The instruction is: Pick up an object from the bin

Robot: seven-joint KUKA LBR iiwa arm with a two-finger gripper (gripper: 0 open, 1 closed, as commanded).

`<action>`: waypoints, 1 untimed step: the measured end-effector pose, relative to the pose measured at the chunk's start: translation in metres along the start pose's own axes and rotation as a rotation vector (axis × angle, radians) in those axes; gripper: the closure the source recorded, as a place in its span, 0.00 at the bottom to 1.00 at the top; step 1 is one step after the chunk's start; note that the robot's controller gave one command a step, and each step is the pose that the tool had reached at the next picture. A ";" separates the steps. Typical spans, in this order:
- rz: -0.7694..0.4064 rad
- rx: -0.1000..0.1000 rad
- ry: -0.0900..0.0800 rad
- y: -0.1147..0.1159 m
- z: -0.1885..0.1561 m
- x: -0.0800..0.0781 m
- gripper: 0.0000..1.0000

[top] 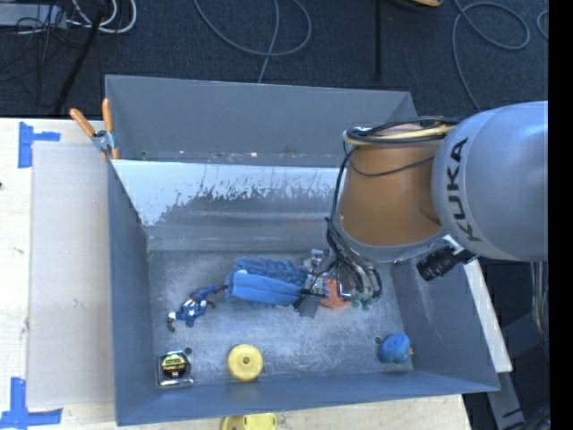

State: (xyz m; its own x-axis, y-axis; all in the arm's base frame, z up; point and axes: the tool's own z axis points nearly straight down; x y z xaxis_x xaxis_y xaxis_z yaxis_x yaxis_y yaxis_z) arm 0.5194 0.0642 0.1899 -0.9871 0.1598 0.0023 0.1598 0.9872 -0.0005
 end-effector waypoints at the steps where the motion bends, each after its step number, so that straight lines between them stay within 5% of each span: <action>1: -0.006 0.002 0.003 -0.003 0.000 0.000 1.00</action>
Offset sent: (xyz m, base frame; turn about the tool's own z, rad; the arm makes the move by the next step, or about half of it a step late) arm -0.0282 -0.0242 0.0874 -0.1560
